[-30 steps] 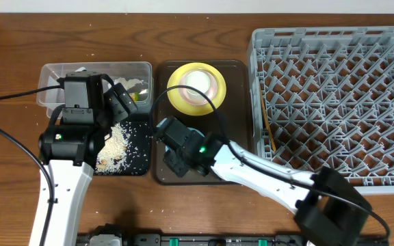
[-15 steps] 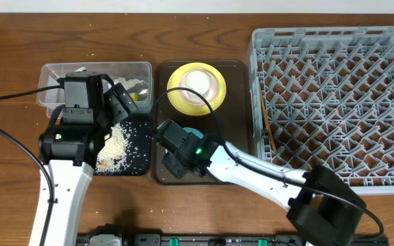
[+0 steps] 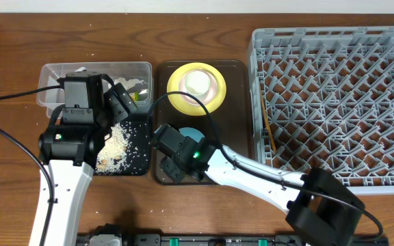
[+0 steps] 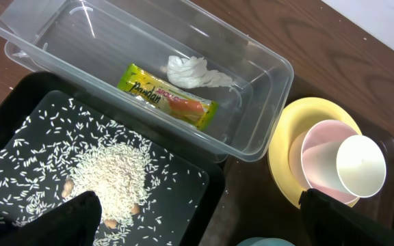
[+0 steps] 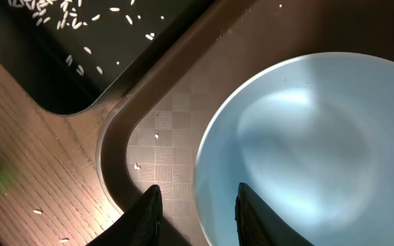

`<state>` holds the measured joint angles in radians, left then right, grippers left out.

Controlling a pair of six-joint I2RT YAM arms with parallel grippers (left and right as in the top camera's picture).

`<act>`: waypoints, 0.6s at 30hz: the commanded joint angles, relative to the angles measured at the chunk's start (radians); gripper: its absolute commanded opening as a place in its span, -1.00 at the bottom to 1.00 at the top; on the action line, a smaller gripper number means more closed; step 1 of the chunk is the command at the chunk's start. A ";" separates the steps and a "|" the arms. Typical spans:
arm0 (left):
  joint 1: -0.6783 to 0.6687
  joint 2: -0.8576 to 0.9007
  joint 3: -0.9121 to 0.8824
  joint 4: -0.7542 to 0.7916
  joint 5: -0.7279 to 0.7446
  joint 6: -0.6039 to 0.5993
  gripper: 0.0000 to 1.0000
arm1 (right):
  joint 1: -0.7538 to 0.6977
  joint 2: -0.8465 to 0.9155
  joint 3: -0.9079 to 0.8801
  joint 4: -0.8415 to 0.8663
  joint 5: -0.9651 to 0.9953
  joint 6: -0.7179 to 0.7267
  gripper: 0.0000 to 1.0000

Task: Sort waste into correct bins and load items into the dishwasher rack
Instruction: 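Lower the right gripper and grip the light-blue bowl rim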

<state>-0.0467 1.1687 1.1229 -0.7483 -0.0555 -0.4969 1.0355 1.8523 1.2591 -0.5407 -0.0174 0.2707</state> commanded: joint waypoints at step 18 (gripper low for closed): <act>0.004 -0.004 0.013 0.000 -0.005 0.006 0.91 | 0.011 0.079 -0.005 0.007 0.013 0.013 -0.48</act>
<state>-0.0467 1.1687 1.1229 -0.7483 -0.0555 -0.4969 1.0363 1.9312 1.2564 -0.5339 -0.0170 0.2775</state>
